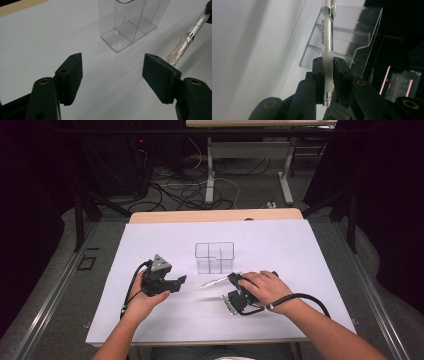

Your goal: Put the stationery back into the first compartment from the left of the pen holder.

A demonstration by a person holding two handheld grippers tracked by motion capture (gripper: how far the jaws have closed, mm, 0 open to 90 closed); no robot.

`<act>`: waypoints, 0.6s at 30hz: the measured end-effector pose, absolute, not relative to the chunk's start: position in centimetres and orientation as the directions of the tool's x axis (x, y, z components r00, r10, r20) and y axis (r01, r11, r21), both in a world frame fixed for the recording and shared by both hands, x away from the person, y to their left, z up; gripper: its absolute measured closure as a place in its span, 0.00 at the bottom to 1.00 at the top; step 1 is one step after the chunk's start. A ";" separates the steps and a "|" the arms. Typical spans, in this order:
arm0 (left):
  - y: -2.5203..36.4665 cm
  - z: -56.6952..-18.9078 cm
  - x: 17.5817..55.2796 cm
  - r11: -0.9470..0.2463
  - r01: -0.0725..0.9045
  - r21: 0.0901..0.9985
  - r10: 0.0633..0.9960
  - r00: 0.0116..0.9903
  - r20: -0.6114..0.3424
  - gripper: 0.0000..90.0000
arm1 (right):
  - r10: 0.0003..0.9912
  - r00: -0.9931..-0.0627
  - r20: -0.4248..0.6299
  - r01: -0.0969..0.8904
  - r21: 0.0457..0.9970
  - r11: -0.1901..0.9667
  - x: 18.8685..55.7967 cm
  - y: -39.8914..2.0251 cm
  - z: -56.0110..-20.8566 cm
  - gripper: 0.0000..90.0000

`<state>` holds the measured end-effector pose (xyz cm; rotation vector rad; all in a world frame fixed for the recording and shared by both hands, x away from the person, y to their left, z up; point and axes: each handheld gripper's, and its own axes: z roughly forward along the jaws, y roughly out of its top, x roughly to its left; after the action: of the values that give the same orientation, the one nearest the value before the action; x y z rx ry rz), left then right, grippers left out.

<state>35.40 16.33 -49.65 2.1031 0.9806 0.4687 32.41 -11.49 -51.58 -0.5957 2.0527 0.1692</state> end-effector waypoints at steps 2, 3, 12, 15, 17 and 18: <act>16.1 -49.6 35.2 -0.422 0.491 0.762 0.764 0.645 0.008 0.41 | -0.358 -0.411 -0.839 -0.491 -0.127 0.862 32.2 -11.3 -51.6 0.89; 16.0 -49.5 35.1 -0.430 0.481 0.764 0.762 0.647 0.021 0.41 | -0.346 -0.397 -0.850 -0.494 -0.120 0.861 32.1 -11.2 -51.6 0.89; 15.0 -49.0 35.2 -0.457 0.483 0.747 0.724 0.689 -0.002 0.40 | -0.372 -0.353 -0.858 -0.529 -0.145 0.836 31.7 -10.9 -51.9 0.89; 14.6 -48.8 35.3 -0.470 0.481 0.741 0.714 0.701 -0.002 0.41 | -0.380 -0.341 -0.860 -0.538 -0.153 0.829 31.6 -10.7 -52.0 0.89; 14.3 -48.7 35.4 -0.473 0.476 0.741 0.706 0.708 -0.004 0.42 | -0.386 -0.335 -0.859 -0.544 -0.158 0.824 31.6 -10.6 -52.1 0.89; 14.1 -48.6 35.3 -0.471 0.481 0.740 0.706 0.708 -0.010 0.43 | -0.388 -0.337 -0.857 -0.544 -0.159 0.824 31.5 -10.6 -52.0 0.89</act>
<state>35.35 14.13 -48.61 2.1607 0.8989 0.3840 31.53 -10.59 -52.03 -0.6929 1.9693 0.1886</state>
